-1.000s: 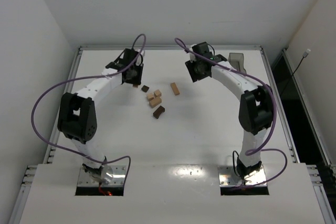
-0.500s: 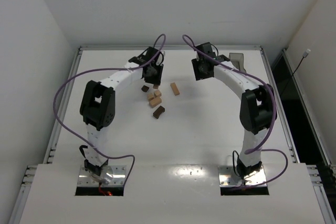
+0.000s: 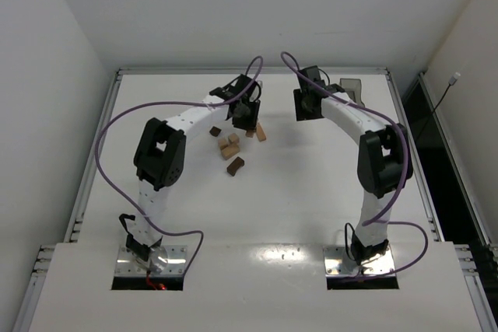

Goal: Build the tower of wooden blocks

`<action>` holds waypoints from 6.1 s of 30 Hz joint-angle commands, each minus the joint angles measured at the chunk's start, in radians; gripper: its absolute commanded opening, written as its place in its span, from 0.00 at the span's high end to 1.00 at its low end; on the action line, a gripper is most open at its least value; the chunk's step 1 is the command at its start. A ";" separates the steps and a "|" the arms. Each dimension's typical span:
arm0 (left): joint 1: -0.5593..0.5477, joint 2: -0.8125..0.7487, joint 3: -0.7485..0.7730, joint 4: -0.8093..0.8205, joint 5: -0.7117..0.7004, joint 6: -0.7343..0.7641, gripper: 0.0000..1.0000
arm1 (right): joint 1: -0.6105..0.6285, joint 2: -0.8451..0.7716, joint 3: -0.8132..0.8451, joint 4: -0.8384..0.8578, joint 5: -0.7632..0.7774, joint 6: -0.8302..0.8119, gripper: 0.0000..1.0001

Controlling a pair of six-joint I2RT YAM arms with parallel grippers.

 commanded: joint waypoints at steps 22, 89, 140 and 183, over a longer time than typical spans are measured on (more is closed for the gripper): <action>-0.015 0.135 0.067 -0.001 -0.176 -0.147 1.00 | -0.017 0.040 0.032 0.024 -0.016 0.092 0.61; 0.023 -0.208 -0.076 0.076 -0.265 -0.043 0.41 | 0.012 0.200 0.163 0.044 -0.233 0.017 0.76; 0.207 -0.261 -0.203 0.074 -0.194 -0.055 0.06 | 0.152 0.339 0.255 0.030 0.023 0.026 0.88; 0.207 -0.214 -0.183 0.074 -0.174 -0.046 0.06 | 0.207 0.381 0.301 0.030 -0.106 0.035 0.77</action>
